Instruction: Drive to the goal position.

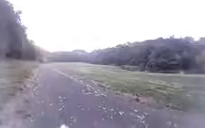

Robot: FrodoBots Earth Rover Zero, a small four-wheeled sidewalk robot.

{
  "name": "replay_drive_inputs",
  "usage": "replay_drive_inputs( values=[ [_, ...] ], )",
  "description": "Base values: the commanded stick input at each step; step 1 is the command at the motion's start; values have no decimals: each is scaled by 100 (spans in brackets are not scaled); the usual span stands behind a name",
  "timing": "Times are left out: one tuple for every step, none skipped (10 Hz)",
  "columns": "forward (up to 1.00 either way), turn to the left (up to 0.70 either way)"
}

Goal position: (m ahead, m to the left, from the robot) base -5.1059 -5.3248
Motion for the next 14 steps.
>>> replay_drive_inputs(
  values=[
    [0,-61],
    [0,-61],
    [0,-61],
    [0,-61],
    [0,-61],
    [0,-61],
    [0,-61],
    [0,-61],
    [0,-61],
    [0,-61],
    [0,-61],
    [0,-61],
    [0,-61],
    [0,-61]
  ],
)
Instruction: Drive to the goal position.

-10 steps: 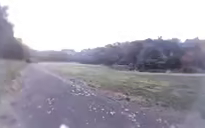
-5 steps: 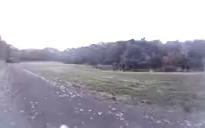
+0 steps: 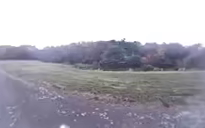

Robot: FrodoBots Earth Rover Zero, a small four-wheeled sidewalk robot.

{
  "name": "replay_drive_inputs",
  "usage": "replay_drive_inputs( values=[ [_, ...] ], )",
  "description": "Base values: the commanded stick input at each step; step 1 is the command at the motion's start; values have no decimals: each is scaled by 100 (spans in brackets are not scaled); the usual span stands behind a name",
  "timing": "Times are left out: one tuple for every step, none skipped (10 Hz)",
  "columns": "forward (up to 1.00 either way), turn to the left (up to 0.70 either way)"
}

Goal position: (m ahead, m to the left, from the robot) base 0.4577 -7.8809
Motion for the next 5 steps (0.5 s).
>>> replay_drive_inputs(
  values=[
    [0,-61],
    [0,-61],
    [0,-61],
    [0,-61],
    [0,-61]
  ],
)
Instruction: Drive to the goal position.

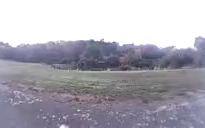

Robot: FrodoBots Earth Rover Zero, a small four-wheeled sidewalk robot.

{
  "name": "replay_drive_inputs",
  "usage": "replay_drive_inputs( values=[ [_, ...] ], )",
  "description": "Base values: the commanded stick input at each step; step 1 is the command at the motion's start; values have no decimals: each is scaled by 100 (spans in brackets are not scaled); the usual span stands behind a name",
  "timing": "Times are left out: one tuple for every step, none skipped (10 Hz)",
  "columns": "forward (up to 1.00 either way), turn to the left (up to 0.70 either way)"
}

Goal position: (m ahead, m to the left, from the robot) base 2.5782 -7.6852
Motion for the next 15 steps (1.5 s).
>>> replay_drive_inputs(
  values=[
    [0,-61],
    [0,-61],
    [0,-61],
    [0,-61],
    [0,-61],
    [0,-61],
    [0,-61],
    [0,-61],
    [0,-61],
    [0,-61],
    [0,-61],
    [0,-61],
    [0,-61],
    [0,-61],
    [0,-61]
  ],
)
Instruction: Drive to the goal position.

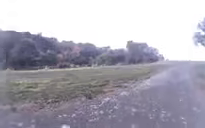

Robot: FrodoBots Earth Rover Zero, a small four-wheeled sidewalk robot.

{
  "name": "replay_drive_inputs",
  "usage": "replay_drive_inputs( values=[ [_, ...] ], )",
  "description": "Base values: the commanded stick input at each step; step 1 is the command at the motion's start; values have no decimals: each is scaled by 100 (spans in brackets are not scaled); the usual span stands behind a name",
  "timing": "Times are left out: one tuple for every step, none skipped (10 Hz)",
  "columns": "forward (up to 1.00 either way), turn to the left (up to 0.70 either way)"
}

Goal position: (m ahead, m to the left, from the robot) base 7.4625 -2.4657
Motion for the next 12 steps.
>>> replay_drive_inputs(
  values=[
    [0,-61],
    [0,-61],
    [0,-61],
    [0,-61],
    [0,-61],
    [0,-61],
    [0,-61],
    [0,-61],
    [0,-58],
    [0,-42],
    [0,-27],
    [70,0]
  ],
)
